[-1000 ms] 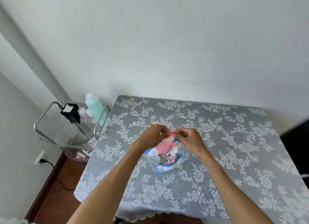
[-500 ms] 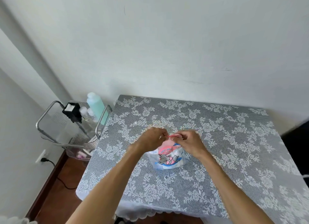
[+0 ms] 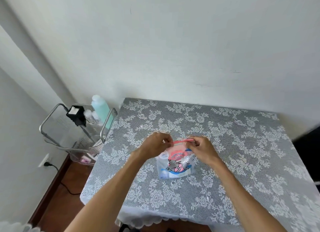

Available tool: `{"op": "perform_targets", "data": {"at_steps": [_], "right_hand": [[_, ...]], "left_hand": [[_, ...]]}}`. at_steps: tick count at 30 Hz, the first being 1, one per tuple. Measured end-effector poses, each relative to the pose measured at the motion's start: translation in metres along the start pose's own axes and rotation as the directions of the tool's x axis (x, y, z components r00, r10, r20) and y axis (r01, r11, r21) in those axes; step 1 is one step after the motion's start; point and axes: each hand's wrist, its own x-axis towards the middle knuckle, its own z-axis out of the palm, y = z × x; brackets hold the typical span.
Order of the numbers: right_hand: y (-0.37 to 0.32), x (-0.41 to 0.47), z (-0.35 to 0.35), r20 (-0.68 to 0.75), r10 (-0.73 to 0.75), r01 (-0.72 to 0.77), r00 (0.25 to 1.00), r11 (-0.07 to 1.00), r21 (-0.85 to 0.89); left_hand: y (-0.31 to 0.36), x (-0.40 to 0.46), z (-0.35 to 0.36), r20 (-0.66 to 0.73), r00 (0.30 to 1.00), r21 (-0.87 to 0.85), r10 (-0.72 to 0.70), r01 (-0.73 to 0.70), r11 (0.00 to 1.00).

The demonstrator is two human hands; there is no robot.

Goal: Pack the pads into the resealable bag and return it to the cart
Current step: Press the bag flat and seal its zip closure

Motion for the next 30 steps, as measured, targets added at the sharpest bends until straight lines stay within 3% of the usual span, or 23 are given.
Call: {"op": "perform_targets", "data": {"at_steps": [5, 13, 23, 30], "right_hand": [[-0.002, 0.002, 0.001, 0.075, 0.01, -0.016, 0.997, 0.997, 0.081], [0.003, -0.001, -0.01, 0.021, 0.018, -0.02, 1.0, 0.994, 0.111], [0.021, 0.004, -0.009, -0.011, 0.043, -0.042, 0.999, 0.991, 0.125], [0.024, -0.001, -0.011, 0.002, 0.084, -0.083, 0.996, 0.98, 0.182]], "left_hand": [[0.005, 0.005, 0.0, 0.029, 0.999, -0.02, 0.035, -0.034, 0.999], [-0.01, -0.002, -0.001, 0.004, 1.0, -0.161, 0.0, 0.001, 0.987], [-0.024, -0.004, 0.013, -0.06, 0.979, -0.467, -0.192, 0.143, 0.873], [-0.03, -0.003, 0.01, -0.055, 0.974, -0.445, -0.222, 0.175, 0.878]]}}
